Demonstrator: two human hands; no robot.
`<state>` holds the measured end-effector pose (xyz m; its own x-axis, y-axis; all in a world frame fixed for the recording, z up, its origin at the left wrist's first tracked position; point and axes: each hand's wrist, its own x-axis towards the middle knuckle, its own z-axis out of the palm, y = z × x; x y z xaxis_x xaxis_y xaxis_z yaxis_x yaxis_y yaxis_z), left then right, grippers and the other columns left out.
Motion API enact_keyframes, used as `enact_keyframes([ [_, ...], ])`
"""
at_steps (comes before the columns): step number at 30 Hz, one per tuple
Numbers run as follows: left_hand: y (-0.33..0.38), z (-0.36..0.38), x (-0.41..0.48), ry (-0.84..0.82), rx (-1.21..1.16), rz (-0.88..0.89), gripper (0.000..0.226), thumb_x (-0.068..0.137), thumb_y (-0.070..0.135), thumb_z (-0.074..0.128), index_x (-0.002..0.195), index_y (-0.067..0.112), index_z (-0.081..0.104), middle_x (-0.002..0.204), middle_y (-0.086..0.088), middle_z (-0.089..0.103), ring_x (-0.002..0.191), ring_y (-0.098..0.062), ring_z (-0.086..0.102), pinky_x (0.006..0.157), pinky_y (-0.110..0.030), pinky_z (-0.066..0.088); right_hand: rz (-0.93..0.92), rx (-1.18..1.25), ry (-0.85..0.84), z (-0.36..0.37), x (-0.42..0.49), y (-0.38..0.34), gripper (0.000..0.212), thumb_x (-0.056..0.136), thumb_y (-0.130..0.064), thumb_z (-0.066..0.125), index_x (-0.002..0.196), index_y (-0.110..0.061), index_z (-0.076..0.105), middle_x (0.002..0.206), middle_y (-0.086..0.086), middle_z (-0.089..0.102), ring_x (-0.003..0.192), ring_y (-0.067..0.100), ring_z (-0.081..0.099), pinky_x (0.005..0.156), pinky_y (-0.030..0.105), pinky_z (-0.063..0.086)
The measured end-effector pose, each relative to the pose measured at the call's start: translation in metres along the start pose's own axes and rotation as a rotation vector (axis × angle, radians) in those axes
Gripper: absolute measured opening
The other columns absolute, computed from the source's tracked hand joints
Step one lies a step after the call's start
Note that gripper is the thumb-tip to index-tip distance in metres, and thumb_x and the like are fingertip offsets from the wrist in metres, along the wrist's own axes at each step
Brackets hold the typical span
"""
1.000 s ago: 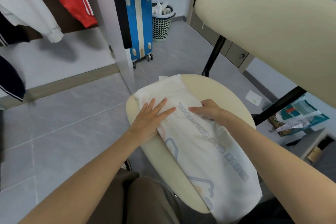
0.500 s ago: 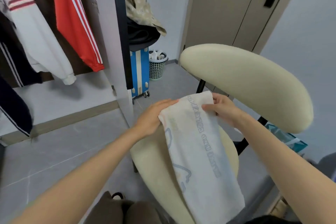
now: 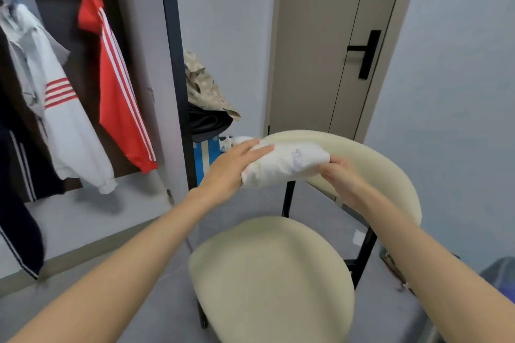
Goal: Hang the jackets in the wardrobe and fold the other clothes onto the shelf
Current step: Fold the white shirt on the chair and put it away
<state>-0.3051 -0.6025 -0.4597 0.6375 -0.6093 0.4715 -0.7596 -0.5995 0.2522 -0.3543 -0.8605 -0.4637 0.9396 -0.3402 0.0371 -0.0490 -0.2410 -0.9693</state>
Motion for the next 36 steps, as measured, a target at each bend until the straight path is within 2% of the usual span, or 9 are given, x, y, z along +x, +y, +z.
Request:
enact_keyframes([
  [2, 0.006, 0.033, -0.032, -0.093, 0.017, 0.0, 0.104, 0.069, -0.024, 0.043, 0.149, 0.041, 0.027, 0.16, 0.005, 0.018, 0.145, -0.016, 0.02, 0.111, -0.035, 0.029, 0.122, -0.05, -0.051, -0.003, -0.021, 0.038, 0.015, 0.084, 0.002, 0.048, 0.091, 0.004, 0.061, 0.091, 0.02, 0.056, 0.1, 0.012, 0.03, 0.076, 0.033, 0.019],
  [3, 0.01, 0.052, -0.051, -0.15, 0.023, -0.004, 0.103, 0.071, -0.023, 0.045, 0.15, 0.04, 0.024, 0.161, 0.005, 0.016, 0.146, -0.015, 0.019, 0.112, -0.033, 0.027, 0.194, -0.075, -0.057, -0.003, -0.032, 0.059, 0.016, 0.083, 0.0, 0.047, 0.092, 0.009, 0.057, 0.113, -0.002, 0.031, 0.102, 0.012, 0.032, 0.084, 0.033, 0.041],
  [4, 0.013, 0.073, -0.07, -0.221, 0.023, -0.01, 0.1, 0.074, -0.02, 0.047, 0.15, 0.04, 0.022, 0.161, 0.005, 0.012, 0.146, -0.014, 0.017, 0.113, -0.03, 0.025, 0.276, -0.092, -0.063, -0.004, -0.043, 0.085, 0.022, 0.082, -0.004, 0.046, 0.092, 0.015, 0.054, 0.121, 0.041, 0.035, 0.108, 0.023, 0.054, 0.099, 0.041, 0.042],
  [5, 0.017, 0.094, -0.093, -0.307, 0.013, -0.008, 0.095, 0.08, -0.016, 0.048, 0.15, 0.042, 0.02, 0.162, 0.006, 0.009, 0.147, -0.013, 0.014, 0.114, -0.028, 0.022, 0.363, -0.115, -0.081, -0.005, -0.06, 0.108, 0.023, 0.08, -0.009, 0.046, 0.084, 0.013, 0.051, 0.108, 0.042, 0.037, 0.114, 0.048, 0.048, 0.095, 0.037, 0.04],
  [7, 0.027, 0.137, -0.137, -0.506, -0.052, -0.03, 0.076, 0.094, 0.001, 0.046, 0.149, 0.046, 0.021, 0.162, 0.01, 0.004, 0.148, -0.011, 0.009, 0.115, -0.026, 0.021, 0.541, -0.158, -0.157, -0.003, -0.098, 0.149, 0.018, 0.085, -0.02, 0.045, 0.071, -0.01, 0.041, 0.082, 0.016, 0.041, 0.081, 0.027, 0.045, 0.099, 0.04, 0.034],
  [12, 0.041, 0.197, -0.206, -0.728, -0.23, -0.211, 0.066, 0.097, 0.023, 0.05, 0.152, 0.035, 0.015, 0.161, 0.005, -0.005, 0.149, -0.015, 0.005, 0.115, -0.022, 0.019, 0.772, -0.317, -0.242, -0.012, -0.152, 0.233, 0.04, 0.096, -0.054, 0.042, 0.119, -0.021, 0.042, 0.114, 0.001, 0.053, 0.093, 0.021, 0.056, 0.091, 0.039, 0.042],
  [18, 0.056, 0.209, -0.192, -0.314, -0.563, -0.837, 0.026, 0.098, 0.012, 0.041, 0.124, 0.013, 0.045, 0.132, -0.013, 0.05, 0.119, -0.024, 0.049, 0.094, -0.014, 0.038, 0.691, -0.323, -0.185, -0.001, -0.142, 0.235, 0.071, 0.087, -0.06, 0.057, 0.13, -0.005, 0.051, 0.123, 0.005, 0.057, 0.098, 0.02, 0.055, 0.069, 0.027, 0.043],
  [22, 0.063, 0.215, -0.174, -0.254, -0.911, -1.165, 0.03, 0.095, 0.023, 0.056, 0.118, 0.005, 0.052, 0.112, -0.009, 0.062, 0.099, -0.025, 0.062, 0.075, -0.027, 0.05, 0.604, -0.23, -0.133, 0.013, -0.132, 0.229, 0.041, 0.089, -0.042, 0.063, 0.114, -0.011, 0.055, 0.1, -0.002, 0.06, 0.085, 0.013, 0.058, 0.059, 0.023, 0.043],
  [36, 0.077, 0.228, -0.185, 0.2, -0.935, -1.128, 0.01, 0.1, 0.029, 0.048, 0.101, 0.019, 0.05, 0.092, 0.0, 0.055, 0.088, -0.02, 0.053, 0.08, -0.034, 0.043, 0.682, 0.027, -0.197, 0.018, -0.114, 0.232, 0.032, 0.099, -0.031, 0.052, 0.119, -0.008, 0.061, 0.096, 0.003, 0.066, 0.085, 0.018, 0.062, 0.069, 0.029, 0.049],
])
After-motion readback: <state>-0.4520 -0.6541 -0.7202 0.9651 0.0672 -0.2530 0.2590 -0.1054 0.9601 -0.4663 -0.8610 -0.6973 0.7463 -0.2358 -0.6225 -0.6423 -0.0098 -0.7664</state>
